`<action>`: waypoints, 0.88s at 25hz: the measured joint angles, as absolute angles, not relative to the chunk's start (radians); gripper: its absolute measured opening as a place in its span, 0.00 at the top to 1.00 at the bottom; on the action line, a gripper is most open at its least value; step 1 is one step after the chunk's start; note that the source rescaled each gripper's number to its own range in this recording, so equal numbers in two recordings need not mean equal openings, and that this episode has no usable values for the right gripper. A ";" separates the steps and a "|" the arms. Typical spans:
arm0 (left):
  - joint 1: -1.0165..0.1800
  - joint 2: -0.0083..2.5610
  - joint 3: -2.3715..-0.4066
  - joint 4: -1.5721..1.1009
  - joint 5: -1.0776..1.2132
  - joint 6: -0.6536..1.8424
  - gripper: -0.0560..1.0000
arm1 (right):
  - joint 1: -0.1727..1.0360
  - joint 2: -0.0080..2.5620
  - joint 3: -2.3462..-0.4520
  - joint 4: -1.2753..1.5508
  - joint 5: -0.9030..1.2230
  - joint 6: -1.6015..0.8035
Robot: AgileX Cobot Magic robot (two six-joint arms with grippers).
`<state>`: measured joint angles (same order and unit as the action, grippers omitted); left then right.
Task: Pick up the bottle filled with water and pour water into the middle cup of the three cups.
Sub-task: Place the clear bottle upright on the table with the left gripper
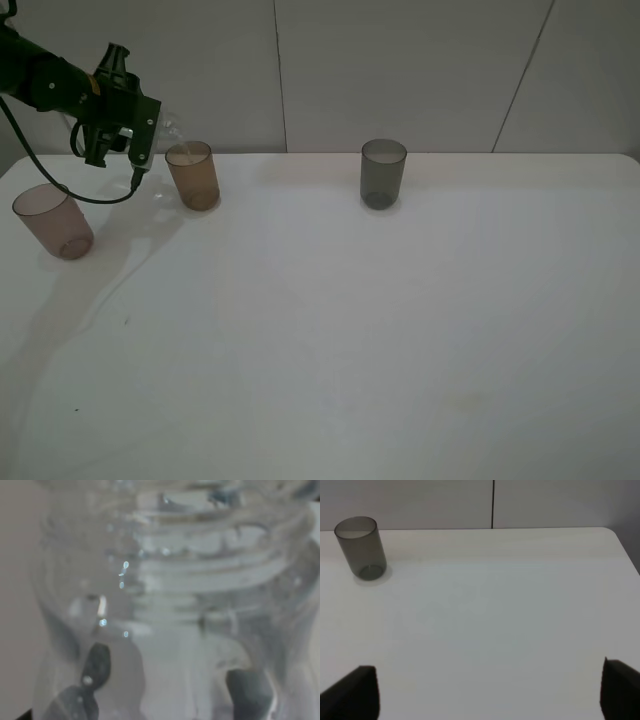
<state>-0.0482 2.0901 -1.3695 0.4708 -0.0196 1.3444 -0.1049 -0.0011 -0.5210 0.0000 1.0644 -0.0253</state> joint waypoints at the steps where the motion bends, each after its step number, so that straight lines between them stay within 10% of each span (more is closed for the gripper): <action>1: -0.048 2.090 -1.369 0.471 -0.020 1.351 0.94 | -0.105 -0.001 -0.521 0.000 1.064 -0.025; 22: -0.045 2.090 -1.386 0.471 -0.070 1.436 0.94 | -0.105 -0.001 -0.521 0.000 1.064 -0.025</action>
<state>-0.0451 2.0901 -1.3863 0.4712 -0.0701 1.4357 -0.1049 -0.0011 -0.5210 0.0000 1.0644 -0.0253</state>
